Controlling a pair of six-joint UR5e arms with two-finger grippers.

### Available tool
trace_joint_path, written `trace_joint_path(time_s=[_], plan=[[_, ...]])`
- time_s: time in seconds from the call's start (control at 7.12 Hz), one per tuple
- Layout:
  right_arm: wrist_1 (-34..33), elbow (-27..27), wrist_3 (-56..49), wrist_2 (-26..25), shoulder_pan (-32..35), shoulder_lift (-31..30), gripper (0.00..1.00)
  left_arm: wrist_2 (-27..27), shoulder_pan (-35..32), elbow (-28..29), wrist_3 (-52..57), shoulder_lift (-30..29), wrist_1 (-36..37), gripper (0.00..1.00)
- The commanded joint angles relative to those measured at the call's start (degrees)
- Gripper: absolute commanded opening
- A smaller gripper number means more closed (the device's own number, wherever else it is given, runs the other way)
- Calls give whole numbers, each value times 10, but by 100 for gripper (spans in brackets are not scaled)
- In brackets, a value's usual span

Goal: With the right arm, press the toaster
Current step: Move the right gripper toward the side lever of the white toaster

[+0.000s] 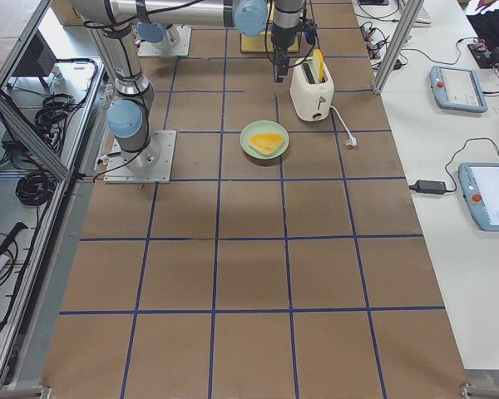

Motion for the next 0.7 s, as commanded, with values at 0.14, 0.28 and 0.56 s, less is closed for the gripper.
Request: trace_joint_path(time_s=[0.14, 0.28, 0.56], plan=[[1, 0, 1, 2, -2, 0, 100, 0, 0, -1, 0, 0, 0, 100], [0, -3, 0, 3, -4, 3, 99, 0, 0, -1, 0, 0, 1, 100], [-21, -8, -31, 20, -23, 14, 69, 0, 0, -1, 0, 0, 1, 100]])
